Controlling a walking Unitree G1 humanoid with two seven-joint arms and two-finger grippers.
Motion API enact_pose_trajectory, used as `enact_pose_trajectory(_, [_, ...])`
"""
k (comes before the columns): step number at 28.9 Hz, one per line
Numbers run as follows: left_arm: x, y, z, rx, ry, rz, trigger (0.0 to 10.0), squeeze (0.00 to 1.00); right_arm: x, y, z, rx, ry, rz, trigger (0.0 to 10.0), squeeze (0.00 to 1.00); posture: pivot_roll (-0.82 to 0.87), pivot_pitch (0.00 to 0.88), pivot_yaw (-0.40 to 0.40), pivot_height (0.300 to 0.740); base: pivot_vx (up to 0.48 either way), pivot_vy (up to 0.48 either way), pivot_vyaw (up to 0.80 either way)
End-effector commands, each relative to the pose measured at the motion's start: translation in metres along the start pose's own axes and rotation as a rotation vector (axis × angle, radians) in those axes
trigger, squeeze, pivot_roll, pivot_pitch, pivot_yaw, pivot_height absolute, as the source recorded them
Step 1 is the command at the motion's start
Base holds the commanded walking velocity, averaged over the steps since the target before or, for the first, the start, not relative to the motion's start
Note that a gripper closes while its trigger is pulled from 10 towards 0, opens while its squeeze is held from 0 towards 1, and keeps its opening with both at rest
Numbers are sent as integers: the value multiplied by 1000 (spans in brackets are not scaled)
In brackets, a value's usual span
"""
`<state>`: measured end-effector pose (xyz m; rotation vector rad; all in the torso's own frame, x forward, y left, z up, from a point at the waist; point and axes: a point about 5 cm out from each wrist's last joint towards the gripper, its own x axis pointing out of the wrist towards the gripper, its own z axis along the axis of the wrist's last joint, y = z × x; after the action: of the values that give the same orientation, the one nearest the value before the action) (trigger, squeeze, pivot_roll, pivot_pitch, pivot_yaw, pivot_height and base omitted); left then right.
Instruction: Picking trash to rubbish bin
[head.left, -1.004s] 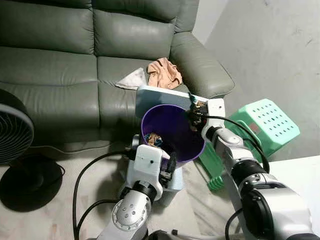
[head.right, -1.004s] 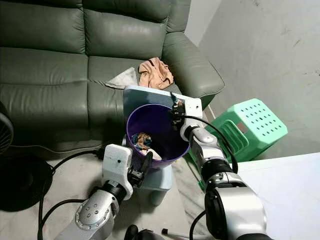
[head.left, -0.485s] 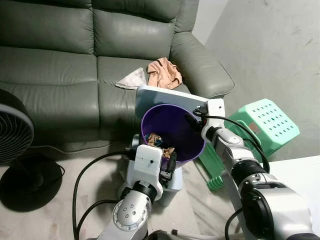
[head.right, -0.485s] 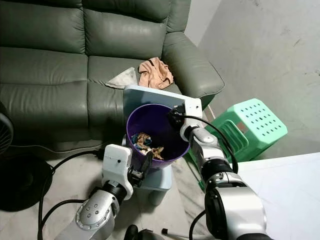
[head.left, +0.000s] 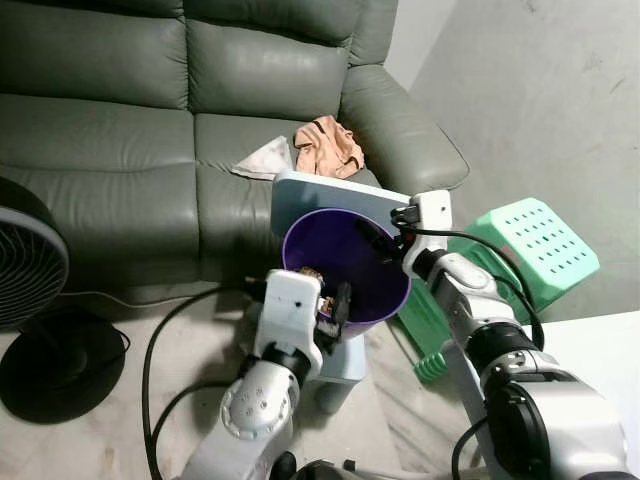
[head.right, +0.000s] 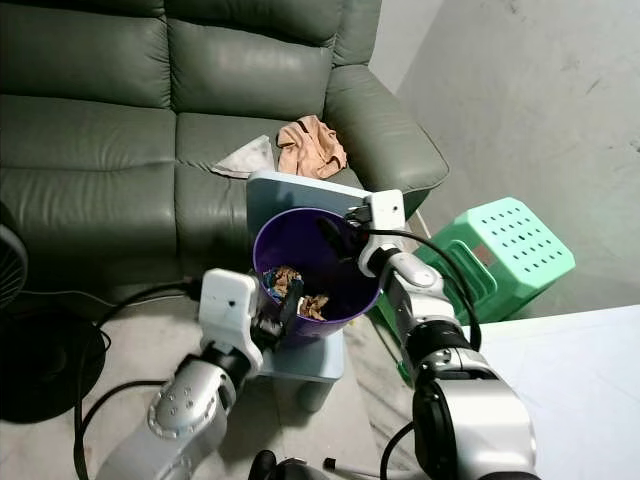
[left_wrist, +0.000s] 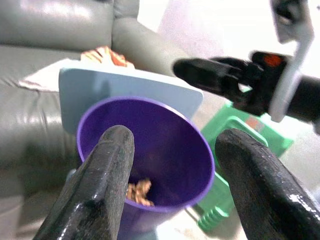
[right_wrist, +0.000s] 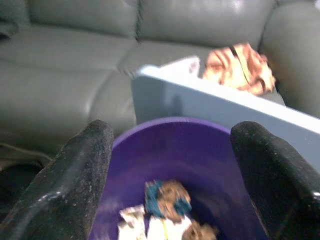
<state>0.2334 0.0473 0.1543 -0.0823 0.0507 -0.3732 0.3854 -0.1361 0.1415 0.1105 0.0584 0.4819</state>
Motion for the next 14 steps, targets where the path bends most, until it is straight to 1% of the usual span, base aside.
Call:
enact_pose_trajectory(1, [9, -6, 5, -36, -25, -24, 10000, 0, -13, -20, 9, 3, -77, -32, 10000, 0, 168, 129, -259, 740, 0, 0, 0])
enact_pose_trajectory(3, [12, -1, 7, -26, -35, -16, 10000, 0, -16, -21, 10, 6, -97, -34, 10000, 0, 167, 116, -255, 740, 0, 0, 0])
enact_pose_trajectory(5, [17, 6, 8, -17, -43, -7, 10000, 0, -19, -23, 10, 13, -120, -30, 10000, 0, 171, 85, -246, 740, 0, 0, 0])
enact_pose_trajectory(6, [21, 12, 10, 4, -55, 3, 10000, 0, -22, -25, 12, 1, -146, -41, 10000, 0, 172, 70, -242, 740, 0, 0, 0])
enact_pose_trajectory(7, [23, 15, 11, 12, -60, 9, 10000, 0, -22, -25, 12, -3, -153, -46, 10000, 0, 174, 60, -240, 740, 0, 0, 0])
enact_pose_trajectory(9, [27, 24, 16, 69, -100, 32, 10000, 0, -25, -27, 12, -15, -168, -68, 10000, 0, 174, 35, -233, 740, 0, 0, 0])
enact_pose_trajectory(10, [32, 35, 21, 123, -128, 49, 10000, 0, -28, -28, 13, -25, -192, -79, 10000, 0, 172, 13, -226, 740, 0, 0, 0])
enact_pose_trajectory(11, [34, 39, 22, 129, -127, 57, 10000, 0, -29, -28, 14, -31, -200, -79, 10000, 0, 170, 5, -223, 740, 0, 0, 0])
enact_pose_trajectory(12, [34, 39, 22, 129, -127, 57, 10000, 0, -29, -28, 14, -31, -200, -79, 10000, 0, 170, 5, -223, 740, 0, 0, 0])
enact_pose_trajectory(13, [38, 51, 23, 101, -121, 82, 10000, 0, -32, -29, 15, -29, -227, -105, 10000, 0, 160, 0, -214, 740, 0, 0, 0])
enact_pose_trajectory(14, [39, 56, 24, 94, -124, 94, 10000, 0, -33, -30, 14, -23, -234, -116, 10000, 0, 154, 0, -210, 740, 0, 0, 0])
